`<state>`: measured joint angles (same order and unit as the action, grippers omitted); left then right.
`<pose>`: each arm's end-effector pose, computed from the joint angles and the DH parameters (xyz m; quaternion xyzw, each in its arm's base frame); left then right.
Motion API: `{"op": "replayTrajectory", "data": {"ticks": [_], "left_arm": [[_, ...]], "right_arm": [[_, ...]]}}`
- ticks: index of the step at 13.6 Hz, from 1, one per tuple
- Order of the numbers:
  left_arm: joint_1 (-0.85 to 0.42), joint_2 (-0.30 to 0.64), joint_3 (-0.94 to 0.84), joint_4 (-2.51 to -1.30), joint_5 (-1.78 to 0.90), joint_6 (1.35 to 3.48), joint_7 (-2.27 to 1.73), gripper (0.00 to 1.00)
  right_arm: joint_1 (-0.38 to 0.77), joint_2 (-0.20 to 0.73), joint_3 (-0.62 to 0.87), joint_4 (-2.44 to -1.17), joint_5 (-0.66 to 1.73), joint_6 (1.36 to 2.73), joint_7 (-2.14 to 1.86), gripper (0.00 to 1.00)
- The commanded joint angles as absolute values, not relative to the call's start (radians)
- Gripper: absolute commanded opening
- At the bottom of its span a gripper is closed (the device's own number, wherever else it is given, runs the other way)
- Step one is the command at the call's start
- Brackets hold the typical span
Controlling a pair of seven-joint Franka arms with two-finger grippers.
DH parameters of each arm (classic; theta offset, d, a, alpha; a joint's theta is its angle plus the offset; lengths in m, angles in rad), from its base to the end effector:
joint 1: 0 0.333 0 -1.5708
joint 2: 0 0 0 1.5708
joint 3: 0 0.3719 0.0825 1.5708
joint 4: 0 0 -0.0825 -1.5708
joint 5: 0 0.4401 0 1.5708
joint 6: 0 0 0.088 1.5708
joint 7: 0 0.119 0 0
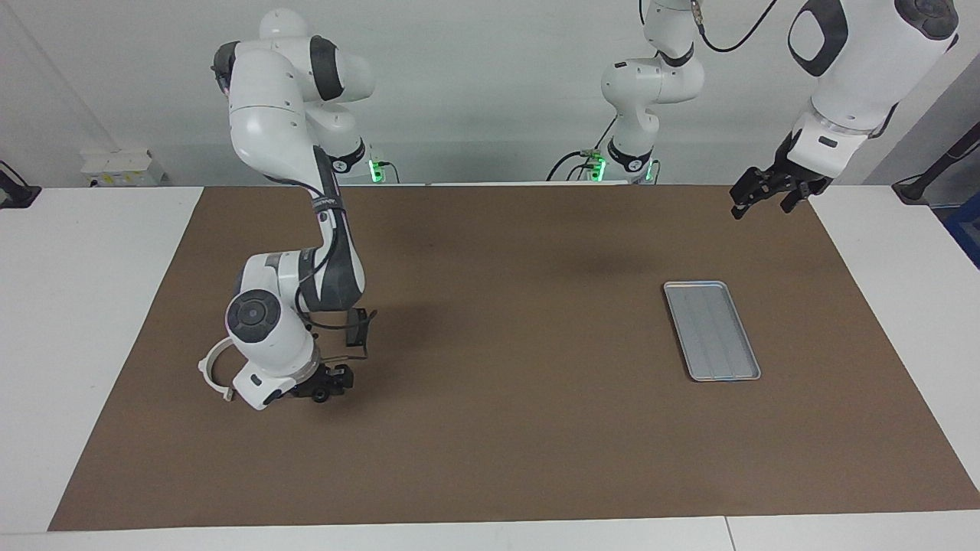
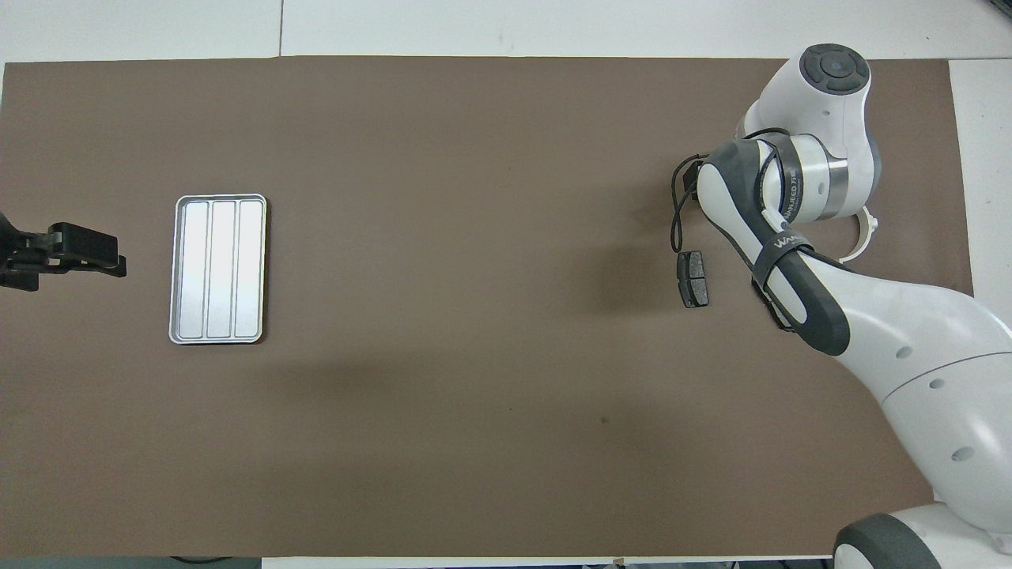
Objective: Pick bearing gear from pile to tray
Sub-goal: 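Reach the right gripper down and grasp the nearer small dark bearing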
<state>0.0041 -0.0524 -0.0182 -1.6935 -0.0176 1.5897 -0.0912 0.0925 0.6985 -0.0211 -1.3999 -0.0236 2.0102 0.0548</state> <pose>0.5894 -0.0106 0.6367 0.9989 0.0389 -0.0261 0.0069 0.7992 0.0589 0.2883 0.9988 0.0159 -0.0428 0.0201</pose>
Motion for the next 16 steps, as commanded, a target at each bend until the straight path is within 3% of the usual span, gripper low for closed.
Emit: {"op": "replayTrajectory", "data": {"ticks": [1, 11, 14, 16], "left_arm": [[-0.005, -0.066, -0.009, -1.697, -0.026, 1.572, -0.089, 1.00], [-0.005, -0.066, -0.009, -1.697, -0.026, 1.572, -0.089, 1.00], [-0.005, -0.066, -0.009, -1.697, -0.026, 1.572, -0.089, 1.00], [-0.005, -0.066, -0.009, -1.697, -0.026, 1.572, -0.089, 1.00]], "right_arm": [[0.080, 0.709, -0.008, -1.364, -0.041, 1.973, 0.063, 0.85], [0.077, 0.730, -0.008, -1.355, -0.040, 1.990, 0.043, 0.79], [0.075, 0.732, -0.008, -1.353, -0.040, 1.988, 0.028, 0.72], [0.075, 0.730, -0.008, -1.353, -0.040, 1.987, 0.023, 0.55]]}}
